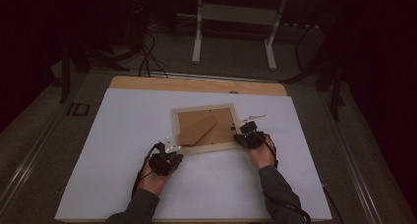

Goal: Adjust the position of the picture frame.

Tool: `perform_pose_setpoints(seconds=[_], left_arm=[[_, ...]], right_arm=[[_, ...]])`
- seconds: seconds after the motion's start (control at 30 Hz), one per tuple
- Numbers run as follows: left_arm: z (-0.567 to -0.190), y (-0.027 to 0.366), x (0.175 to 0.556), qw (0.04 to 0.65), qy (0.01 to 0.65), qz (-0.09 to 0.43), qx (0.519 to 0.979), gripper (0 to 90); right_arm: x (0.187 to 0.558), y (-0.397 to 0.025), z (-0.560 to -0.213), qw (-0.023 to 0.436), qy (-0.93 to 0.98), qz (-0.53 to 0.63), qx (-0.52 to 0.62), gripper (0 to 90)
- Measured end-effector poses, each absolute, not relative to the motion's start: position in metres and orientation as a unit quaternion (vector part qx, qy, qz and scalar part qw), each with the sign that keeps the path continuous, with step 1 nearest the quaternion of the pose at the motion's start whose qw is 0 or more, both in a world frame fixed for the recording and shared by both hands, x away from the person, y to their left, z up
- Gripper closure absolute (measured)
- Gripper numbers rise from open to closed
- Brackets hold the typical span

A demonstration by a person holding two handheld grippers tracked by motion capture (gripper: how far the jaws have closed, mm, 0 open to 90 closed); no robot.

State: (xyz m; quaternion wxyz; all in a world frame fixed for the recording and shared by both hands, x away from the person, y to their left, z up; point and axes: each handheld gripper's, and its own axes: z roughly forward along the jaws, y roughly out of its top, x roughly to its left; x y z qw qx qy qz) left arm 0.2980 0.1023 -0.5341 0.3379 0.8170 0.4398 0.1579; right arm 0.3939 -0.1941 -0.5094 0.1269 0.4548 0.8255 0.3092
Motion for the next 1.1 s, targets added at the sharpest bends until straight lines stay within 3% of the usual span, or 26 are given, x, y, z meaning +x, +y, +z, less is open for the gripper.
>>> perform_pose_setpoints(seconds=[0.8, 1.0, 1.1], left_arm=[[-0.530, 0.134, 0.307, 0.341, 0.495, 0.172, 0.780, 89.3], [-0.534, 0.137, 0.311, 0.342, 0.501, 0.163, 0.778, 89.2], [-0.535, 0.136, 0.312, 0.345, 0.501, 0.155, 0.779, 89.2]], right_arm=[[0.376, -0.197, -0.513, 0.120, 0.821, 0.334, 0.448, 90.0], [0.373, -0.216, -0.511, 0.176, 0.785, 0.351, 0.479, 90.0], [0.375, -0.228, -0.514, 0.177, 0.776, 0.341, 0.500, 90.0]])
